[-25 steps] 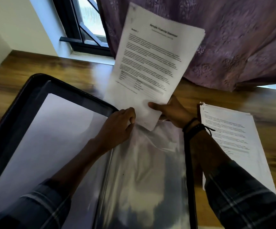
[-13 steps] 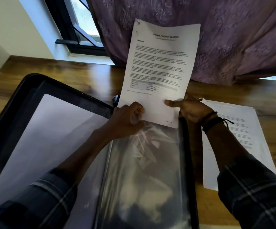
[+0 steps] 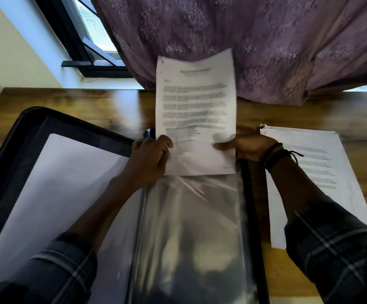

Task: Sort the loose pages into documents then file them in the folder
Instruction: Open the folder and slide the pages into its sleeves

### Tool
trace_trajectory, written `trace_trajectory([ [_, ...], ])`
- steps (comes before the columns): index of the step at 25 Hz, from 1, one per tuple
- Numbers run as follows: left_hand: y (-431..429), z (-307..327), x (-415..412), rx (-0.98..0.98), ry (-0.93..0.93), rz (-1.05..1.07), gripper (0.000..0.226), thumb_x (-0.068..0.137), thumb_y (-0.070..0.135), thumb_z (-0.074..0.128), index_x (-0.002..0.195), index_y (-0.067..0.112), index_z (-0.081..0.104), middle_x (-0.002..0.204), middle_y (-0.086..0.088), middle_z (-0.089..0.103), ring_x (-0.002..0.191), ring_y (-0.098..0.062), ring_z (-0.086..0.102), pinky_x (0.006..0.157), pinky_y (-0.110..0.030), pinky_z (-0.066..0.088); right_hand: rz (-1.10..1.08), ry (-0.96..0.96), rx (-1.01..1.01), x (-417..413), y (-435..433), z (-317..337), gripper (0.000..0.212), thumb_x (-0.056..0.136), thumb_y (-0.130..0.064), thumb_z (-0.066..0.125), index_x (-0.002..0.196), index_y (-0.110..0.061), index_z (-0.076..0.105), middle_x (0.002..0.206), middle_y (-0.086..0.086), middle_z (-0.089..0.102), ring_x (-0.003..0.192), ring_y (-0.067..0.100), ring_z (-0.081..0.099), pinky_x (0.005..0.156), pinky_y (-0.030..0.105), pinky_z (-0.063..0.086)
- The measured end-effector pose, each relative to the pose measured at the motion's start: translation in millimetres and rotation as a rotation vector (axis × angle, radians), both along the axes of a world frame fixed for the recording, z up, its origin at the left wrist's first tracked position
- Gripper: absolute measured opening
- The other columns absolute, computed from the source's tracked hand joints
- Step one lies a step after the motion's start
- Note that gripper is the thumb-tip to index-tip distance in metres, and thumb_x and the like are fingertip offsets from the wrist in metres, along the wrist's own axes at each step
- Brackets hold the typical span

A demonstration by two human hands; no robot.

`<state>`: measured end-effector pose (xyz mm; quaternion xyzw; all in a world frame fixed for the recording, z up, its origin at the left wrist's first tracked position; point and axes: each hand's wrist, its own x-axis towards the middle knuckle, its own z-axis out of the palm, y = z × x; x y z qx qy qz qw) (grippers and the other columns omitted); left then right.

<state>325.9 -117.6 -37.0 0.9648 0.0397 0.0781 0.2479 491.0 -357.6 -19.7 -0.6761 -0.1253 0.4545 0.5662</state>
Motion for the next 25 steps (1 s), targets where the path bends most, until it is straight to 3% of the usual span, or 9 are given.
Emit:
trace_trajectory([
  [2,-2,-3,0,-0.016,-0.027,0.010,0.025,0.087,0.011,0.063,0.109,0.019,0.058,0.100,0.005,0.068,0.105,-0.023,0.059,0.091,-0.033,0.026,0.019,-0.069,-0.064,0,6,-3,0.046,0.083,-0.010,0.073,0.127,-0.020,0.062,0.117,-0.001,0.071,0.106,0.019,0.068,0.076,0.034,0.059],
  [6,-6,-7,2,-0.001,-0.080,-0.006,0.022,0.086,0.012,0.069,0.107,0.018,0.064,0.096,0.005,0.069,0.108,-0.026,0.057,0.087,-0.031,0.025,-0.187,-0.116,0.071,4,13,-11,0.039,0.087,-0.005,0.067,0.126,-0.011,0.061,0.117,0.003,0.070,0.106,0.019,0.068,0.084,0.034,0.056],
  [9,-8,-7,4,-0.021,-0.099,0.003,0.023,0.084,0.009,0.070,0.105,0.015,0.064,0.092,0.005,0.069,0.106,-0.025,0.058,0.086,-0.030,0.025,-0.006,-0.064,-0.028,7,6,-11,0.047,0.082,-0.001,0.072,0.126,-0.014,0.061,0.119,0.003,0.070,0.108,0.019,0.068,0.087,0.035,0.057],
  [13,-9,-4,4,-0.020,-0.118,0.012,0.024,0.084,0.007,0.071,0.105,0.013,0.065,0.089,0.005,0.070,0.101,-0.026,0.057,0.085,-0.030,0.024,-0.093,-0.098,0.016,16,8,-12,0.047,0.081,-0.004,0.075,0.125,-0.014,0.063,0.120,0.004,0.070,0.110,0.021,0.067,0.098,0.042,0.052],
  [15,-8,-3,4,-0.031,-0.119,0.004,0.024,0.083,0.005,0.070,0.105,0.012,0.065,0.090,0.005,0.070,0.101,-0.026,0.057,0.085,-0.031,0.024,0.015,-0.077,-0.047,17,12,-11,0.052,0.078,-0.004,0.077,0.126,-0.015,0.062,0.121,0.004,0.069,0.112,0.022,0.066,0.097,0.043,0.053],
  [18,-7,-2,2,-0.037,-0.117,-0.005,0.024,0.083,0.005,0.070,0.106,0.013,0.064,0.091,0.005,0.071,0.104,-0.027,0.057,0.084,-0.031,0.025,-0.088,-0.100,-0.015,18,15,-8,0.043,0.079,-0.002,0.075,0.120,-0.013,0.064,0.117,0.008,0.070,0.111,0.028,0.066,0.094,0.043,0.054],
  [21,-7,0,2,-0.028,-0.110,-0.002,0.022,0.085,0.009,0.070,0.106,0.015,0.064,0.091,0.007,0.071,0.109,-0.027,0.057,0.086,-0.032,0.027,0.067,-0.042,-0.106,19,12,-3,0.045,0.078,-0.002,0.076,0.121,-0.008,0.064,0.117,0.009,0.070,0.110,0.026,0.067,0.097,0.042,0.052],
  [23,-8,2,1,-0.021,-0.110,-0.001,0.021,0.087,0.012,0.070,0.106,0.014,0.064,0.093,0.006,0.071,0.111,-0.027,0.056,0.086,-0.032,0.027,-0.007,-0.298,-0.210,26,20,-2,0.043,0.078,-0.023,0.080,0.114,-0.006,0.064,0.113,0.006,0.069,0.106,0.022,0.066,0.092,0.036,0.053],
  [25,-10,3,0,-0.020,-0.086,-0.004,0.020,0.088,0.014,0.069,0.108,0.013,0.064,0.098,0.003,0.072,0.111,-0.028,0.056,0.089,-0.036,0.030,-0.078,-0.848,-0.406,31,42,-6,0.061,0.075,-0.051,0.077,0.117,-0.009,0.061,0.120,0.008,0.063,0.114,0.024,0.058,0.096,0.037,0.048],
])
